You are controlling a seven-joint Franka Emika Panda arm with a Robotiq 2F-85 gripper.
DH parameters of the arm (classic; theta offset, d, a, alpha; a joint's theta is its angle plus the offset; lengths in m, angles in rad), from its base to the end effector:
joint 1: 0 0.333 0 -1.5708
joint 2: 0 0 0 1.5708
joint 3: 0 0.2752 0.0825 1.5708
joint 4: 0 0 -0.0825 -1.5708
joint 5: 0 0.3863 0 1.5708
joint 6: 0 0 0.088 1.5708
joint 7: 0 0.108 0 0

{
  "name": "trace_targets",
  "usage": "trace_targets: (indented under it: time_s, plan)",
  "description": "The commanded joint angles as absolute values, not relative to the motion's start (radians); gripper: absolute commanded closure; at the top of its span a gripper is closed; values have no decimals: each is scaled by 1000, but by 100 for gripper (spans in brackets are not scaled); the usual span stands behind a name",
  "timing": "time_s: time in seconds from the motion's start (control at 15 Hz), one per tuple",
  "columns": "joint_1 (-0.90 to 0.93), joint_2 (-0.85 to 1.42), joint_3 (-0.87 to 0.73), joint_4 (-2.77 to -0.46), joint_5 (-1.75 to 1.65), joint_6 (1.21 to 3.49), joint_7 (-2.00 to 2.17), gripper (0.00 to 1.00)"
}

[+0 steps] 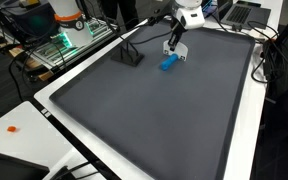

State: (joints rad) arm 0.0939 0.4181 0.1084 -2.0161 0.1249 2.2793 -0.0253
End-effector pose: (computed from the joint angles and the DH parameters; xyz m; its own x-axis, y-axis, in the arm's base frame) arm 0.5592 0.1188 0.1924 0.9777 0.1410 -0.1556 0.1215 -0.9842 -0.1287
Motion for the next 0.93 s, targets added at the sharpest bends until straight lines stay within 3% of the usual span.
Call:
trace_targets:
  time_s: [0.0, 0.87]
  plan:
    - [82, 446, 142, -2020, 184, 2280, -60, 99]
    - [86, 356, 113, -2024, 133, 2255, -30, 99]
